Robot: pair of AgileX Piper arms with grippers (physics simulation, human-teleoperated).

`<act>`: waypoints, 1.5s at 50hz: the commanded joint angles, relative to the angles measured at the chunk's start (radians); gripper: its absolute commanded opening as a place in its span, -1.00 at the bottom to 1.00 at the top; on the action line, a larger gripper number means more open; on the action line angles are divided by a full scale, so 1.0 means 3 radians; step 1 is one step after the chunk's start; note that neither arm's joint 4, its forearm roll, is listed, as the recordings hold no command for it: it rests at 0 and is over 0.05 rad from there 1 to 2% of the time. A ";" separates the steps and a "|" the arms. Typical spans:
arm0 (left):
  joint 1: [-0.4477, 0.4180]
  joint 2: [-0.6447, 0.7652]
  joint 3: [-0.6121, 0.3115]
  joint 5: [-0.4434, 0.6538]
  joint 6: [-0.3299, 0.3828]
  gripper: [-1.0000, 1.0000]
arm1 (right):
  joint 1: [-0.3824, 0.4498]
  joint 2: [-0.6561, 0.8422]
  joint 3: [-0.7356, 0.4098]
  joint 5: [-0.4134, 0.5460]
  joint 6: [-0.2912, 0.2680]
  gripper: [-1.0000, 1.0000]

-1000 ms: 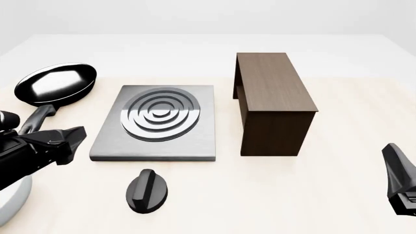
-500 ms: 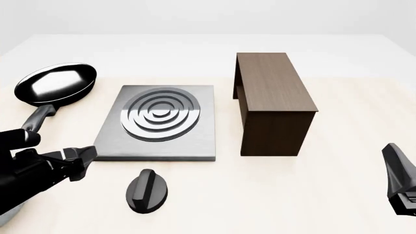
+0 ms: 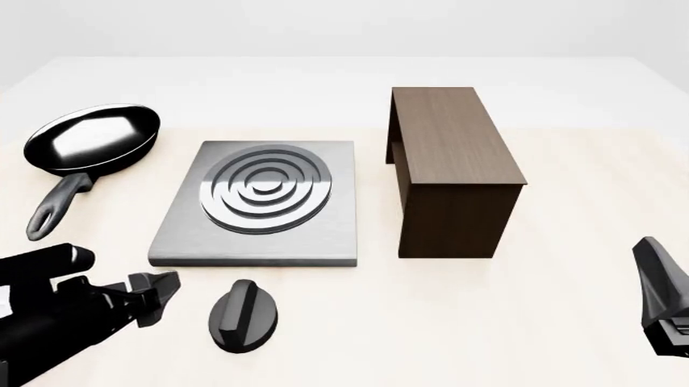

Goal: Turn on the stove.

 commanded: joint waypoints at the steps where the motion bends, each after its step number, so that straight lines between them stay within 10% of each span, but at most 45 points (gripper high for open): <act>1: -0.0201 0.0316 0.0135 -0.0330 -0.0214 1.00 | 0.0000 0.0000 0.0000 -0.0001 -0.0001 1.00; 56: -0.1310 0.1711 0.0359 -0.1997 -0.1451 1.00 | 0.0000 0.0000 0.0000 0.0000 0.0000 1.00; 75: -0.1177 0.1787 0.0358 -0.2105 -0.1302 1.00 | 0.0001 0.0000 0.0000 0.0000 -0.0001 1.00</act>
